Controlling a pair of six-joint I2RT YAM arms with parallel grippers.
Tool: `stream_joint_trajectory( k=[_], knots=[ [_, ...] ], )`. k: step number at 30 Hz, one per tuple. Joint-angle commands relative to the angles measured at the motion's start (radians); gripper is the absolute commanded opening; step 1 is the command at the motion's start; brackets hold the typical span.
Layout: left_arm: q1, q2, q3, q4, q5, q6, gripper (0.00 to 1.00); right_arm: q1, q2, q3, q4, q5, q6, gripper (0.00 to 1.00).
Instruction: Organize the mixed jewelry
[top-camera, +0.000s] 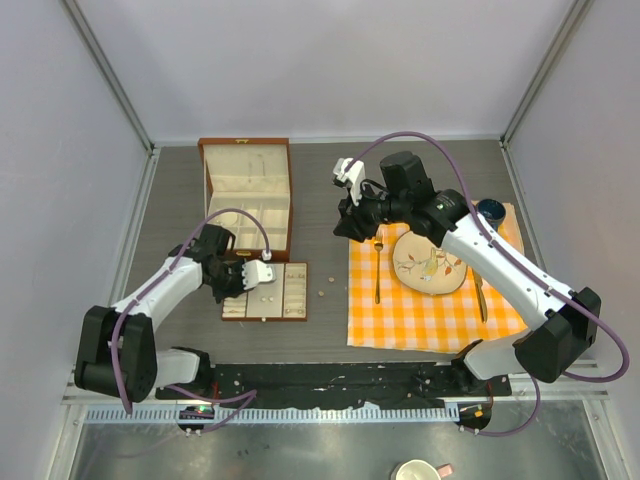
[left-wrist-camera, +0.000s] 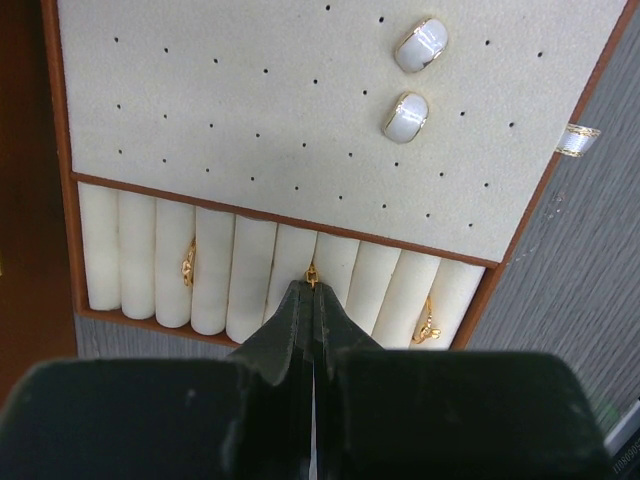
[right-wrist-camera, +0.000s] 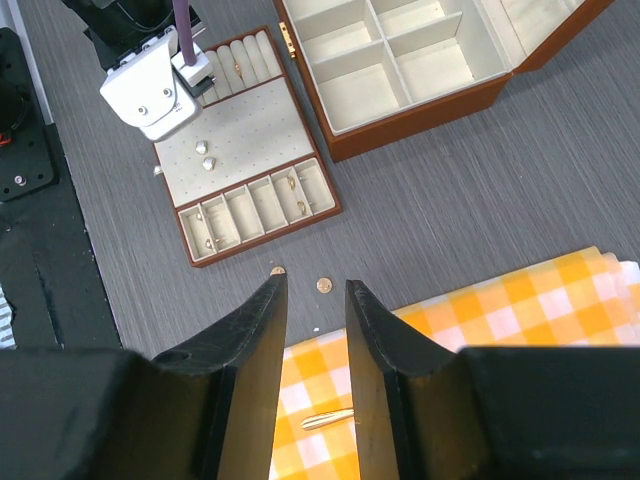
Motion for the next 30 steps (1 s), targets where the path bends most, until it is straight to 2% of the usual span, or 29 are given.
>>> stream_joint_trajectory(
  k=[1, 7, 17, 24, 30],
  knots=[
    [0.004, 0.015, -0.018, 0.022, -0.018, 0.017, 0.00, -0.004, -0.021, 0.006, 0.042, -0.024, 0.010, 0.36],
    [0.005, -0.004, -0.017, 0.016, -0.018, 0.011, 0.02, -0.006, -0.022, 0.007, 0.043, -0.027, 0.009, 0.36],
    [0.004, -0.067, 0.023, -0.027, -0.009, 0.002, 0.26, -0.006, -0.027, 0.004, 0.043, -0.024, 0.009, 0.36],
    [0.005, -0.110, 0.074, -0.068, 0.031, -0.020, 0.32, -0.007, -0.035, 0.000, 0.043, -0.021, 0.007, 0.36],
    [0.004, -0.144, 0.117, -0.079, 0.067, -0.081, 0.34, -0.007, -0.041, -0.006, 0.043, -0.006, 0.009, 0.37]
  ],
)
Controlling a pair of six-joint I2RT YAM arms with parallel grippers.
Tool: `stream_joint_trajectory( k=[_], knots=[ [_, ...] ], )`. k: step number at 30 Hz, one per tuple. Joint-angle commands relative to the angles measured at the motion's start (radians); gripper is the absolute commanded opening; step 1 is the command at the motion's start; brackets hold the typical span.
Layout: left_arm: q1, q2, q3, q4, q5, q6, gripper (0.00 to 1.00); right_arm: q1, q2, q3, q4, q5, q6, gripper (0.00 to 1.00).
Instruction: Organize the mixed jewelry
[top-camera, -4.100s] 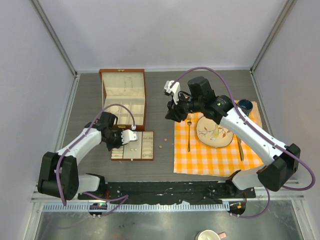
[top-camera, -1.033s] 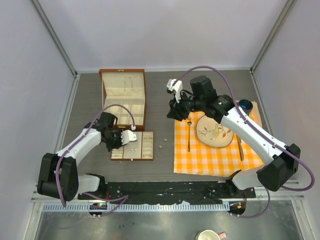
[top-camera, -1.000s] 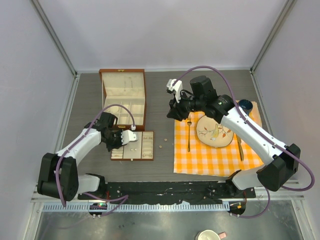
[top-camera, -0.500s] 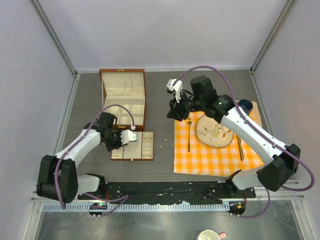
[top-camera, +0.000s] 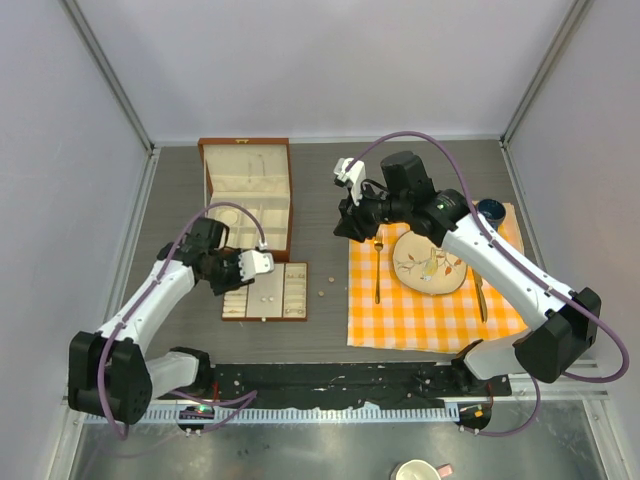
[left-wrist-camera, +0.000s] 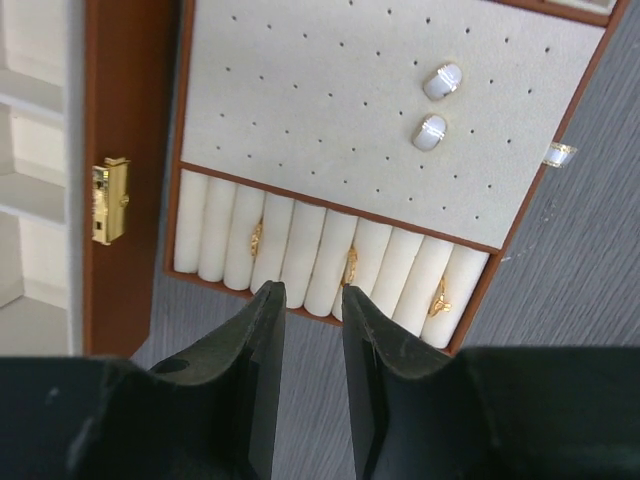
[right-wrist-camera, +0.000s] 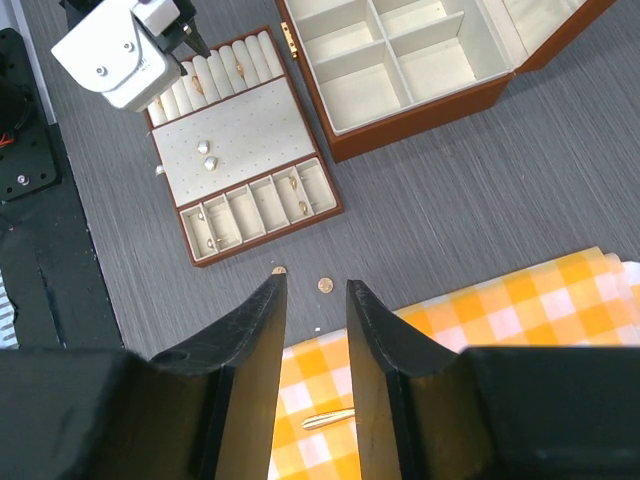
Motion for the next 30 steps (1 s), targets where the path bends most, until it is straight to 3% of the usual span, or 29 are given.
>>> stream_joint_trajectory(
  k=[1, 12, 14, 21, 23, 30],
  knots=[
    [0.005, -0.040, 0.057, -0.015, 0.074, -0.074, 0.34, -0.003, -0.043, -0.006, 0.041, 0.009, 0.009, 0.37],
    [0.005, -0.083, 0.138, 0.054, 0.163, -0.370, 0.44, 0.002, 0.004, -0.024, 0.009, 0.121, -0.016, 0.43],
    [0.005, -0.088, 0.155, 0.062, 0.176, -0.401, 0.54, 0.005, 0.027, -0.061, 0.007, 0.128, -0.025, 0.47],
    [0.004, -0.065, 0.180, 0.104, 0.230, -0.496, 0.57, 0.068, 0.076, -0.188, 0.076, 0.169, -0.031, 0.47],
    [0.004, -0.058, 0.181, 0.126, 0.236, -0.527, 0.63, 0.091, 0.105, -0.210, 0.086, 0.176, -0.029, 0.47],
    [0.005, -0.032, 0.184, 0.161, 0.259, -0.553, 0.70, 0.111, 0.193, -0.259, 0.156, 0.182, 0.000, 0.56]
  ],
)
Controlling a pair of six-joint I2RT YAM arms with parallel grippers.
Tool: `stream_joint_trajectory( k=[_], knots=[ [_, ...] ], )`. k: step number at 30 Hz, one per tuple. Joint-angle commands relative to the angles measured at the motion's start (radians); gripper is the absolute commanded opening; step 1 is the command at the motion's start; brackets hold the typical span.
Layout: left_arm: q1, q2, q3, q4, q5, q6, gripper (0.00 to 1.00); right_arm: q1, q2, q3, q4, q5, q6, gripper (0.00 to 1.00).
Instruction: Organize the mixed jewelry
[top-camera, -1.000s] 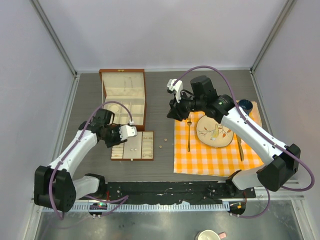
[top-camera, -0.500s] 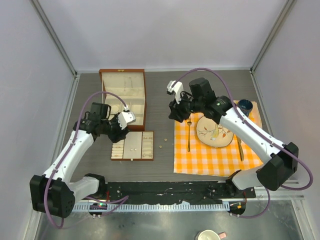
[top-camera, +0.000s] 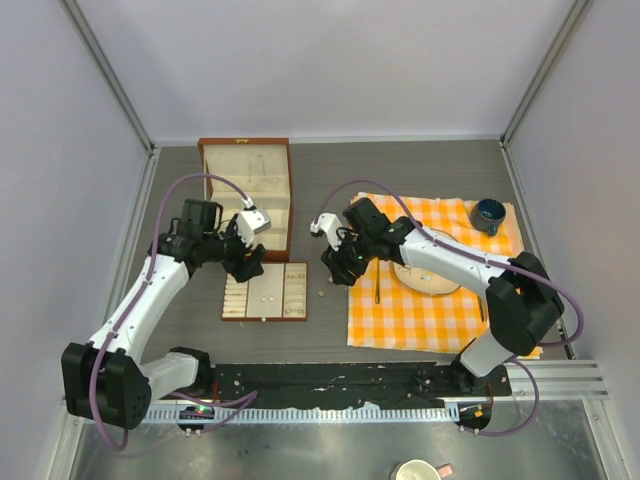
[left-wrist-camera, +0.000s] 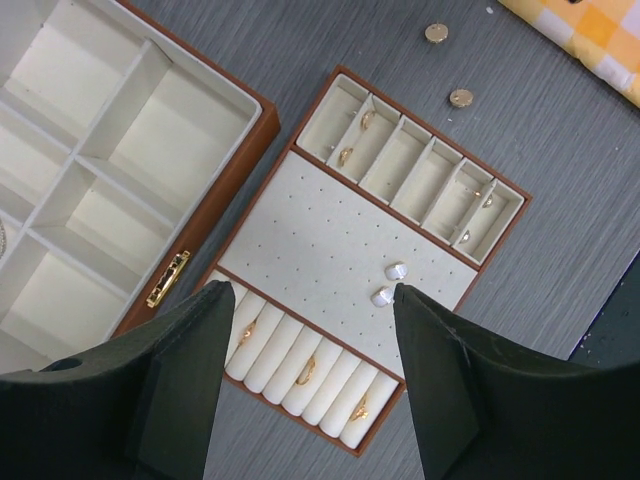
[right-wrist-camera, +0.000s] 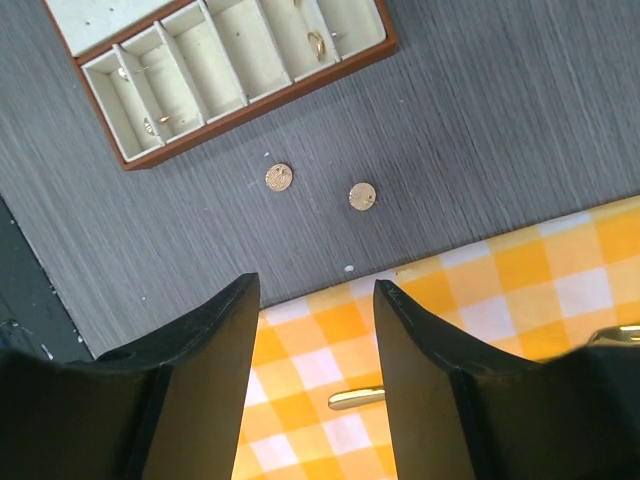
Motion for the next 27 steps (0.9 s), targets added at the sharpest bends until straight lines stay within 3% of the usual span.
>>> stream_joint_trajectory(
  k=[1, 14, 27],
  knots=[
    [0.005, 0.010, 0.045, 0.056, 0.043, -0.035, 0.70, 0.003, 0.037, -0.012, 0.099, 0.008, 0.021, 0.57],
    [0.005, 0.001, 0.008, 0.074, 0.033, -0.018, 0.70, 0.002, 0.208, 0.031, 0.159, 0.000, 0.199, 0.58],
    [0.004, 0.004, -0.008, 0.079, 0.025, -0.004, 0.70, 0.003, 0.248, 0.050, 0.179, 0.062, 0.222, 0.53]
  ],
)
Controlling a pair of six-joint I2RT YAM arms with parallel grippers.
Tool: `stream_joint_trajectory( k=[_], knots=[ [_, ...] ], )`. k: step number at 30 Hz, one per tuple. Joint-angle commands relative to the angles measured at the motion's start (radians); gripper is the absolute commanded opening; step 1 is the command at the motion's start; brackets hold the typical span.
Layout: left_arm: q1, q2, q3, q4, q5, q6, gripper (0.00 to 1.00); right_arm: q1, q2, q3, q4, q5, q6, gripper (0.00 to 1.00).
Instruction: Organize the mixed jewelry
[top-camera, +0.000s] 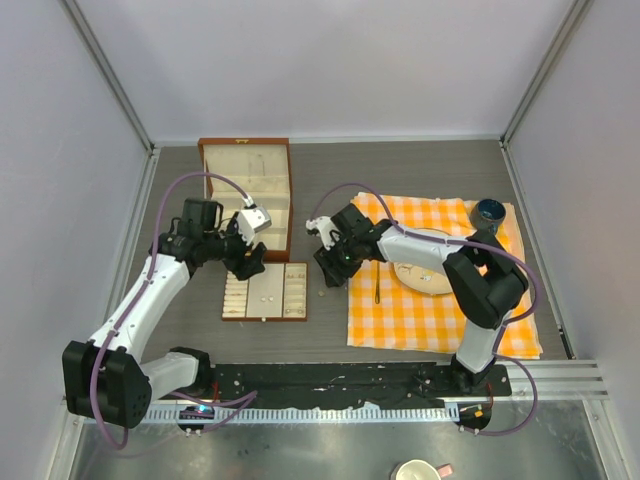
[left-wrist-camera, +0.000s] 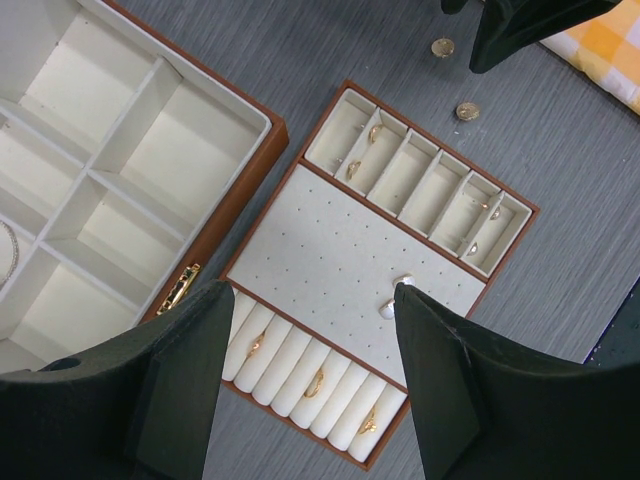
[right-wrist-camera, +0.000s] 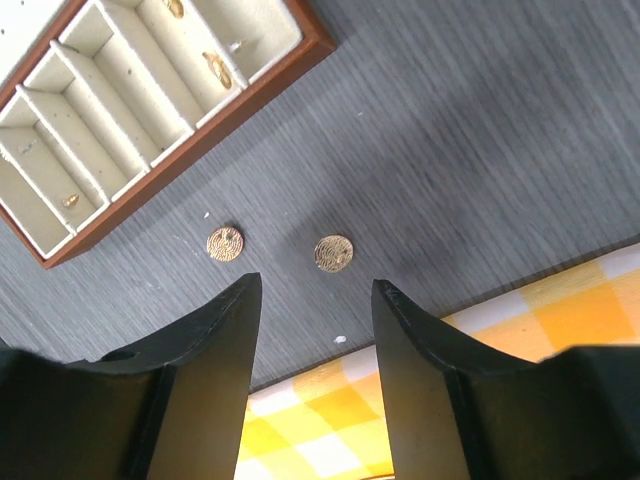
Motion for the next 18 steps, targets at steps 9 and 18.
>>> stream_joint_trajectory(
  k=[9, 18],
  knots=[
    [0.005, -0.010, -0.007, 0.026, 0.013, 0.017, 0.70, 0.001, 0.025, 0.052, 0.043, 0.050, 0.024, 0.50],
    [0.005, -0.011, -0.017, 0.026, 0.007, 0.025, 0.70, 0.007, 0.045, 0.056, 0.040, 0.048, 0.026, 0.46]
  ],
)
